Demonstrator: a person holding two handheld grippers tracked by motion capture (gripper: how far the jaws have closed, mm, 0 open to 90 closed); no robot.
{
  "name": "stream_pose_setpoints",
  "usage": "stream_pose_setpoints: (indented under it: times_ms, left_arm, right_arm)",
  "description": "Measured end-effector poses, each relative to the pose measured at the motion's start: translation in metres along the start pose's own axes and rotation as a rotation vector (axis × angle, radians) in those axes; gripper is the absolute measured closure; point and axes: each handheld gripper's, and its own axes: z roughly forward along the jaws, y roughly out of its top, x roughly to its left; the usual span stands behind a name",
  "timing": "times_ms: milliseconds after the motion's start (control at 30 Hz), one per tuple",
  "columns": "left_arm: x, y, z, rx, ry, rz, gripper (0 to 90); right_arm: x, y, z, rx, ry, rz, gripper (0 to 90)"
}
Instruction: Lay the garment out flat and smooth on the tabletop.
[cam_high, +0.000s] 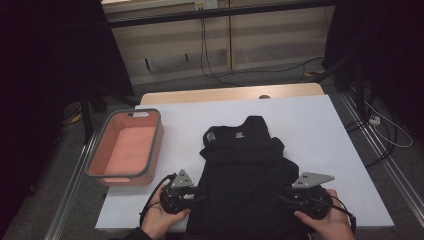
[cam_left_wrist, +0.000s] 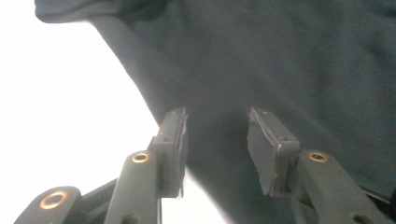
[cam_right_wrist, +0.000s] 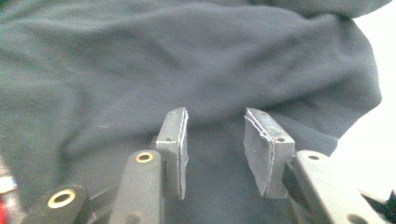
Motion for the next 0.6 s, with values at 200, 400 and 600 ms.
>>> stream_pose_setpoints:
  times_ms: [200, 400, 600]
  left_arm:
    - [-0.006, 0.007, 0.011, 0.026, -0.001, 0.091, 61.0]
    - [-0.007, 0.009, 0.013, 0.041, -0.063, 0.087, 81.8]
    - [-0.01, 0.005, 0.007, 0.071, -0.067, 0.076, 90.0]
  right_arm:
    - [-0.016, -0.001, 0.006, 0.028, -0.054, -0.008, 60.8]
    - [-0.018, -0.001, 0.012, 0.06, -0.008, 0.013, 88.3]
    - [-0.015, -0.005, 0.006, 0.074, -0.013, 0.006, 90.0]
